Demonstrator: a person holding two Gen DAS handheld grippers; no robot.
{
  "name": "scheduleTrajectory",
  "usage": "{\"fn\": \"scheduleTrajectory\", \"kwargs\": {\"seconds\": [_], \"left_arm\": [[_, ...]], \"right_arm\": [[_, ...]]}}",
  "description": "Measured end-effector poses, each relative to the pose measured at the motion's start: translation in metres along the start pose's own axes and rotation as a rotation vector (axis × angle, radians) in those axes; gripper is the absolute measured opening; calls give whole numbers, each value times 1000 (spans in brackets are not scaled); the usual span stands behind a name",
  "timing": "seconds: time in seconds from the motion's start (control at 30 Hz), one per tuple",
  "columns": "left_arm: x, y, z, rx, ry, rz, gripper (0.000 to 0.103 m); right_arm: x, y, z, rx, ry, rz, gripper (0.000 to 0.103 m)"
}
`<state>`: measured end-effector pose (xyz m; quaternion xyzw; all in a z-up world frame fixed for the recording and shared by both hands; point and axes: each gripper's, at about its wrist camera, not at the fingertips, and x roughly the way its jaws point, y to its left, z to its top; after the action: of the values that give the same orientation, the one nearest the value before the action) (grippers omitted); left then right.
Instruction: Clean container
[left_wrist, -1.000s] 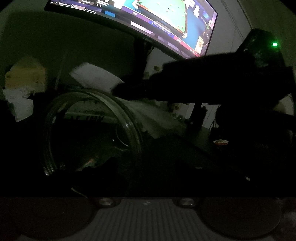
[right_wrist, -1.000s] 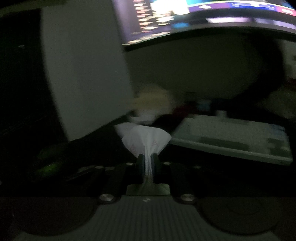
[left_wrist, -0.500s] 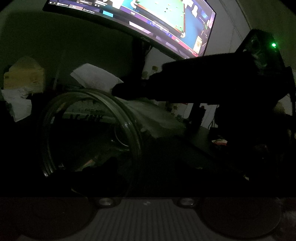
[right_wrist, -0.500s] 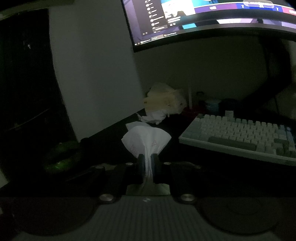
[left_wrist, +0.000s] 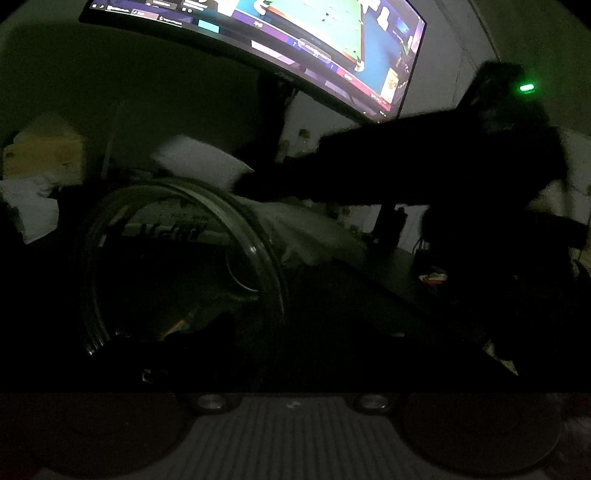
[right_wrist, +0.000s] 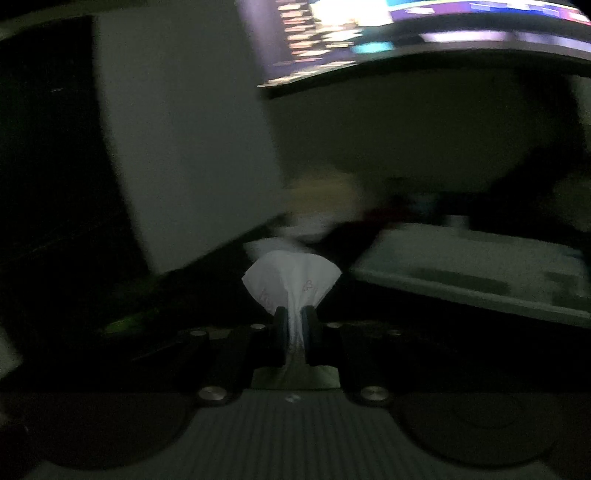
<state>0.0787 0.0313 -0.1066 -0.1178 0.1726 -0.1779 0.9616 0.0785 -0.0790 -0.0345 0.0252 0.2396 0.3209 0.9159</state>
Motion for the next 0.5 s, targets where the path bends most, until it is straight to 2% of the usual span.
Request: {"fn": "scheduleTrajectory", "kwargs": {"seconds": [0.07,0.13,0.3,0.37,0.43,0.5], "left_arm": [[1,-1,1,1,2,-2,66],[2,0,1,2,4,-1,66],[1,-3,1,6,6,0,66],[1,-2,1,5,6,-3,66],[0,-2,1,3,7,-4,66],[0,-3,2,1,12,2,66]], "right_arm": [[2,-13,2,52,2,-73,12],[0,-9,1,54,-4,-48,12],[-10,28,-8,-80,-13,113,12],[-12,32,-9,-98,-9,144,11],[-10,22,-8,-69,-10,124,11],[-6,4,-5,-23,-14,48,11]]}}
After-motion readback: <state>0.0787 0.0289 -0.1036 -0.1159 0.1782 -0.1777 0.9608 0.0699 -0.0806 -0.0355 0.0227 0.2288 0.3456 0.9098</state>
